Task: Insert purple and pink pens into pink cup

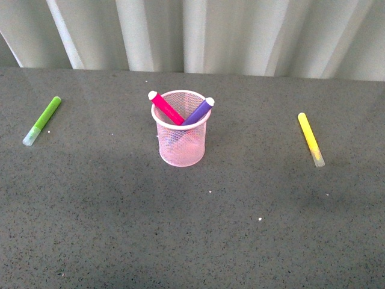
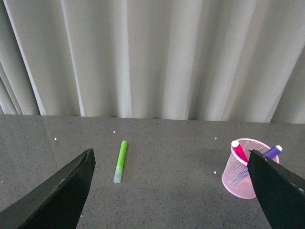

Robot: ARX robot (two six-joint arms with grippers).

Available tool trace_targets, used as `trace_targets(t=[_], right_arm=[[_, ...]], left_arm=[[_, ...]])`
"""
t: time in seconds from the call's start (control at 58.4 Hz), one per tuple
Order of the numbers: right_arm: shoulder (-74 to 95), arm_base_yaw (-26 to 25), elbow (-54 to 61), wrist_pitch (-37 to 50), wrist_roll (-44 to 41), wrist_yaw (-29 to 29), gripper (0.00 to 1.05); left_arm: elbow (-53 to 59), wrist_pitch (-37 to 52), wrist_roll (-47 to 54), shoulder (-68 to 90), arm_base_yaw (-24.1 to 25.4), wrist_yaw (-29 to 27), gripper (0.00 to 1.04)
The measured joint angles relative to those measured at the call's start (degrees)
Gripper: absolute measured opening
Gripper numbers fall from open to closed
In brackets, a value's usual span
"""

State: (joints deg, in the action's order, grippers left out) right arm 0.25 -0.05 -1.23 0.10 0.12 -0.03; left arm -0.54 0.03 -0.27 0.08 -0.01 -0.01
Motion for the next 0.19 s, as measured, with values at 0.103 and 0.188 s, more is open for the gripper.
trace_targets(t=[0.103,0.188], right_arm=[[0.0,0.0,0.0,0.0,0.0,0.0,0.98],[0.0,0.0,0.0,0.0,0.0,0.0,0.98]], left_arm=[[0.0,0.0,0.0,0.0,0.0,0.0,0.98],[0.0,0.0,0.0,0.0,0.0,0.0,0.98]])
